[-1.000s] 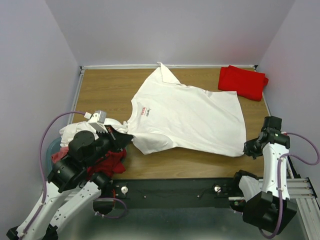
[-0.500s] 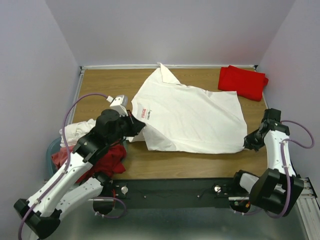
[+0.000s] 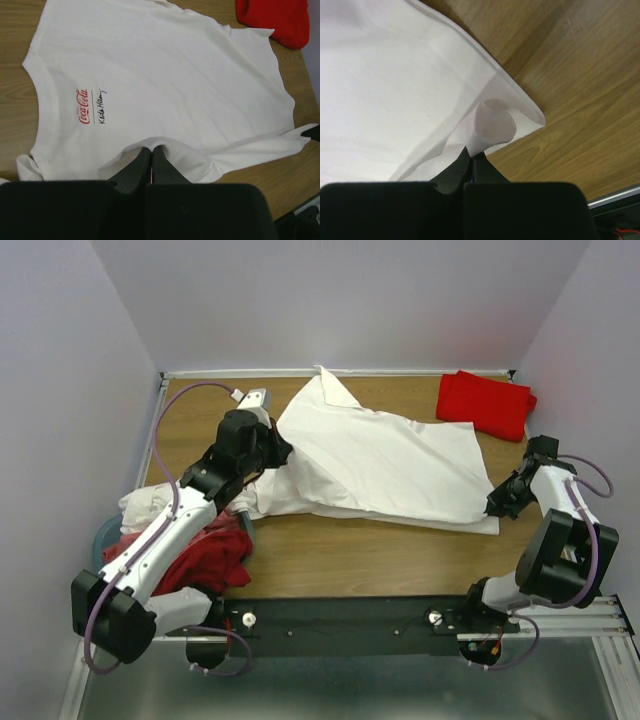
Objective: Fold and stack the t-shirts
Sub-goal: Fold the tshirt
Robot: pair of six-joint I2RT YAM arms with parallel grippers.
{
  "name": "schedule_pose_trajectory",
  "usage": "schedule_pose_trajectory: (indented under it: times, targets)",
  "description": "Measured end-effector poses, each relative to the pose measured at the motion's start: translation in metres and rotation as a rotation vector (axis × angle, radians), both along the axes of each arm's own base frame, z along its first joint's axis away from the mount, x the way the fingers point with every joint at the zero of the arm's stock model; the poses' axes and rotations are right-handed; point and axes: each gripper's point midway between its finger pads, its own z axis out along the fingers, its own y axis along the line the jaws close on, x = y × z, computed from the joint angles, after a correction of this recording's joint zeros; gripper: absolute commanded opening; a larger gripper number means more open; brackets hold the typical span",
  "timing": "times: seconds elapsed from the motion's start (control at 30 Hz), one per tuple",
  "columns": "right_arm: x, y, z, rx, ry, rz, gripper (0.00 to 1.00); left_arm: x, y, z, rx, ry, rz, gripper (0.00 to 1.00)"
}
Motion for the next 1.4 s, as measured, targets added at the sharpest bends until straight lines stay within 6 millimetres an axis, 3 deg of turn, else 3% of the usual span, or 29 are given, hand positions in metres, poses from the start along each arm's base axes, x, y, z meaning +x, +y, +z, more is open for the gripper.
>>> schedule_pose_trajectory:
  times: [0.27,0.6,0.8,0.83,0.9,0.93,1.0,1.03,1.2,1.4]
  targets:
    - [0.03,-0.012,0.003,-0.006,-0.018,0.051,0.0,0.06,0.004,-0.011,0.062,-0.003,-0.004,0.0]
    - [0.053,-0.023,-0.019,0.01,0.038,0.095,0.01,0.106,-0.001,-0.05,0.128,0.058,-0.047,0.0]
    - [0.066,-0.027,-0.019,0.009,0.03,0.106,0.08,0.134,-0.001,-0.055,0.157,0.062,-0.036,0.0]
    - [0.068,-0.028,-0.018,0.008,0.026,0.106,0.1,0.138,-0.001,-0.055,0.162,0.061,-0.031,0.1]
    - [0.073,-0.029,-0.016,0.003,0.015,0.108,0.26,0.148,0.0,-0.054,0.175,0.059,-0.021,0.43]
    - [0.075,-0.03,-0.013,-0.001,0.006,0.109,0.44,0.151,0.0,-0.053,0.177,0.058,-0.016,0.72]
    - [0.08,-0.031,-0.009,-0.004,-0.008,0.105,0.59,0.161,0.001,-0.054,0.196,0.054,-0.007,0.97]
    - [0.082,-0.032,-0.007,-0.006,-0.016,0.109,0.69,0.166,0.002,-0.053,0.2,0.057,0.004,0.98]
    - [0.092,-0.036,0.004,-0.026,-0.057,0.115,0.82,0.17,0.008,-0.051,0.215,0.048,0.035,0.98]
    - [0.083,-0.041,0.02,-0.09,-0.093,0.092,0.84,0.122,0.027,-0.079,0.227,0.105,0.053,0.98]
